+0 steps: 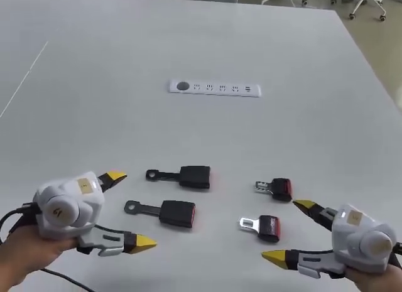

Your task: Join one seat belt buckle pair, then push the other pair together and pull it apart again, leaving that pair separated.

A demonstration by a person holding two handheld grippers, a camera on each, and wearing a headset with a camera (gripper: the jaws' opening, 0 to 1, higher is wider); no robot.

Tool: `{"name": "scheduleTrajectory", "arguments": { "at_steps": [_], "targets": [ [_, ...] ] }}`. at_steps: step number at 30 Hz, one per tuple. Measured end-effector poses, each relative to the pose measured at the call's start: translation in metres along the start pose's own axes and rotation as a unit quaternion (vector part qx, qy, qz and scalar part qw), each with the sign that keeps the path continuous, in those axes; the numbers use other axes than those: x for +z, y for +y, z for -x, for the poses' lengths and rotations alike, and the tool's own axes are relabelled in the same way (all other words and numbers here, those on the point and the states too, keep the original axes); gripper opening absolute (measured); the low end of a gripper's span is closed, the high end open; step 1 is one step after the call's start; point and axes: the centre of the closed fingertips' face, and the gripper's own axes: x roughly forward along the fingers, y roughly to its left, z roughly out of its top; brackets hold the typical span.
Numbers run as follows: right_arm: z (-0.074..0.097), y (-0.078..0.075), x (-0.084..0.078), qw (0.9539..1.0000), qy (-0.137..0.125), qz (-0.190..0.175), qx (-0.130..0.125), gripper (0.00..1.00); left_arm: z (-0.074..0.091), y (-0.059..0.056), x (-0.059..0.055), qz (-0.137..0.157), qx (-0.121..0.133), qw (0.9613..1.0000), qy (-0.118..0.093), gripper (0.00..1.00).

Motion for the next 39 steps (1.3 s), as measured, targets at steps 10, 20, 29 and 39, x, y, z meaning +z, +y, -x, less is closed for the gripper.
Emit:
{"name": "scheduleTrajectory", "arguments": {
  "at_steps": [10,20,29,39],
  "targets": [
    [-0.011,-0.003,-0.009,0.9990,0.026,0.022,0.028,0.81,-0.025,-0.001,-0.004,-0.029,-0.035,0.9988,0.019,0.86],
    [-0.016,-0.009,-0.016,0.9976,0.041,0.018,0.053,0.78,-0.051,0.003,-0.009,-0.048,-0.063,0.9961,0.038,0.82],
    [-0.023,-0.009,-0.026,0.9944,0.064,0.025,0.080,0.71,-0.076,-0.003,-0.015,-0.081,-0.101,0.9896,0.062,0.80],
    [-0.030,-0.009,-0.038,0.9887,0.092,0.039,0.112,0.60,-0.097,-0.009,-0.027,-0.102,-0.132,0.9821,0.088,0.67]
  ]
}}
